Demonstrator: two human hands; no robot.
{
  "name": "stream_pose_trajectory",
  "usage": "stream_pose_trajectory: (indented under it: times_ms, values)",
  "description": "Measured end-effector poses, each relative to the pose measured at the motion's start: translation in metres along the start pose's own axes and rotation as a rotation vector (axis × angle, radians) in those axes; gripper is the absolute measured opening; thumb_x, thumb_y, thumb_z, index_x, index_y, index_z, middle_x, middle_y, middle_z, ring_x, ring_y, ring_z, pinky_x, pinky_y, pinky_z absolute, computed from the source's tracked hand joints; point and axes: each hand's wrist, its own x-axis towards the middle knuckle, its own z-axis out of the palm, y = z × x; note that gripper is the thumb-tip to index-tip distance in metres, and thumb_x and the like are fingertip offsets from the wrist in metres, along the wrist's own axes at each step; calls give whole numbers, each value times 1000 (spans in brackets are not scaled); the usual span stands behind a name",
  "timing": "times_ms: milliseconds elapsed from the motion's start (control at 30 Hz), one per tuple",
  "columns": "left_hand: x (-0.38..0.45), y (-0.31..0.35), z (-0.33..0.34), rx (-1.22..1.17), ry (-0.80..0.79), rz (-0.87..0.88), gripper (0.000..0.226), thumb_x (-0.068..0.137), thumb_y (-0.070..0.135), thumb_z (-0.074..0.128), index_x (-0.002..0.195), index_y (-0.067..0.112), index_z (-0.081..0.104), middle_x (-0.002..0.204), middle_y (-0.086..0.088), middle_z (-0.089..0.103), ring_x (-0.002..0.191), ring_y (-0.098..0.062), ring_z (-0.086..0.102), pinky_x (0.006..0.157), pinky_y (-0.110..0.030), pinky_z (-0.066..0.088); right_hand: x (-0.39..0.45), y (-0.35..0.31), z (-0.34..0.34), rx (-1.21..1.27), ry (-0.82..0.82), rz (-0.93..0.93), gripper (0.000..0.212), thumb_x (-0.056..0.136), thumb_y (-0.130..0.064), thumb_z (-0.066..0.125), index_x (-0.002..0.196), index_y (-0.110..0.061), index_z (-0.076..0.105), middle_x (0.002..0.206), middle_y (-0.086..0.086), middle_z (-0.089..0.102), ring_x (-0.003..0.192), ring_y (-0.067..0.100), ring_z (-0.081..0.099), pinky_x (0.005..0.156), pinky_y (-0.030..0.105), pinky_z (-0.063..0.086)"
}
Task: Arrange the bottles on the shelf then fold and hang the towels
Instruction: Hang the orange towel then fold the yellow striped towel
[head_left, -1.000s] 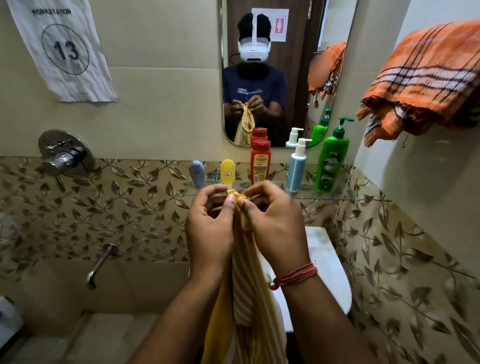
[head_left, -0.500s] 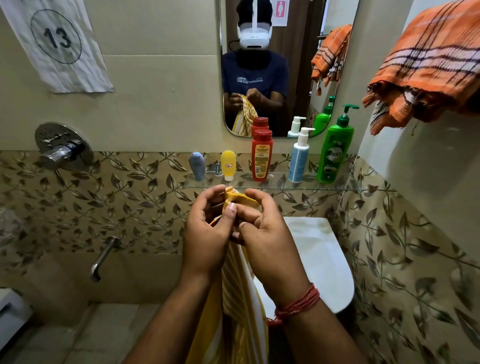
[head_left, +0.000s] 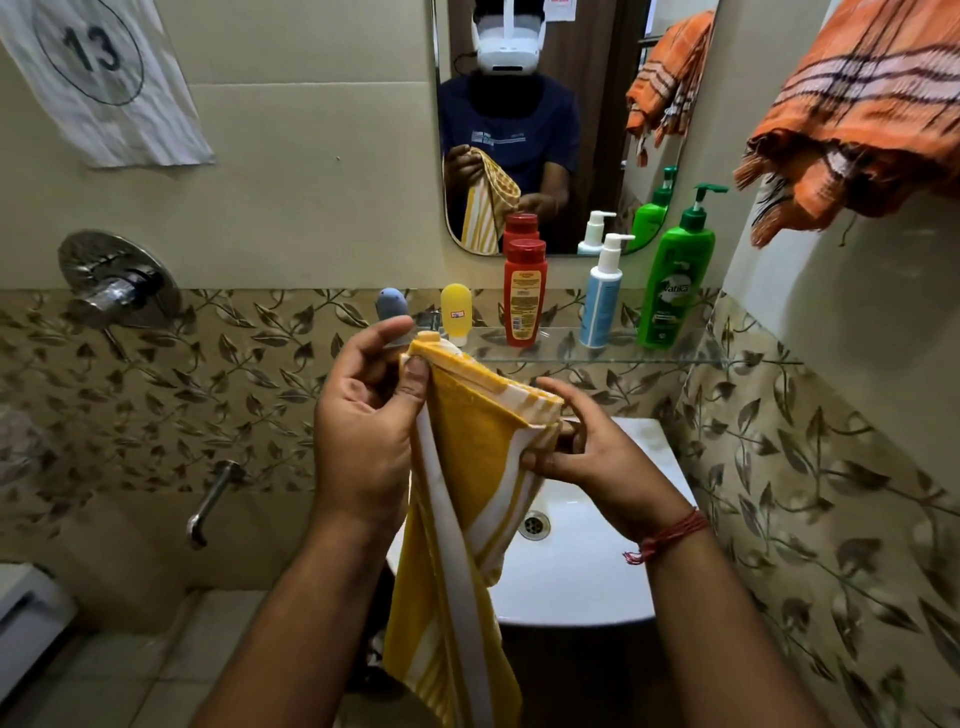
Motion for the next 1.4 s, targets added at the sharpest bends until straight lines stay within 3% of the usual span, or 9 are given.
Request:
stream_pose_trajectory:
  times_ms: [200,333,467,533,767,867,1100,1267,1400]
  values:
    - [26,4,-12,-62,183,42,27,97,-2,58,111,20,63,106,4,74,105,-11,70,85,-22,55,-16,-62,-2,54,5,-462,41,76,-12,80,113,-26,68,110,-3,70,106,17,64,88,33,57]
    - [33,5,-6,-6,236,94,31,96,-6,56,109,22,62,103,4,71,97,-5,70,82,-18,54,-7,-81,8,-443,-44,-466,45,87,-1,67,127,-17,57,116,2,66,104,20,64,88,46,57]
    - [33,8,-4,10,247,86,30,98,0,57,108,27,62,109,5,71,104,-6,69,84,-20,55,-8,-88,0,-246,37,-551,46,88,6,63,129,-9,51,118,9,65,108,27,65,93,47,56]
    - [33,10,-3,61,226,103,30,98,2,59,109,30,62,111,6,71,108,-8,69,86,-22,56,-5,-90,-3,-398,23,-444,44,88,3,65,129,-12,54,118,1,65,110,17,65,92,47,57]
    - [29,26,5,98,197,149,27,99,2,56,119,19,60,118,-1,69,112,-10,67,92,-25,55,-11,-113,-9,-599,103,-593,42,90,1,64,128,-13,54,118,1,62,110,14,64,89,38,58]
    - [32,27,4,111,193,140,26,99,4,57,121,18,60,119,-1,69,112,-11,67,91,-27,57,-13,-112,-13,-484,123,-603,41,90,4,63,128,-8,52,118,6,64,113,18,65,90,34,58]
    - [32,20,-8,-115,-65,84,33,100,15,57,132,13,52,117,-2,67,109,-16,66,86,-27,55,-19,-107,-12,-237,157,-575,43,91,5,61,130,-6,47,107,-4,66,104,16,66,85,33,58]
    - [24,-2,-33,6,-488,-283,98,59,56,90,140,19,49,129,-1,69,122,-23,64,93,-37,58,-20,-101,-11,-119,82,-527,48,87,2,62,131,-9,48,92,-5,65,90,12,65,78,27,56]
    - [15,-11,-26,84,-457,-240,81,59,59,88,128,26,62,127,2,70,119,-20,66,101,-47,54,-23,-93,-21,85,31,-422,59,86,1,62,141,-9,40,108,15,66,100,26,67,84,34,59]
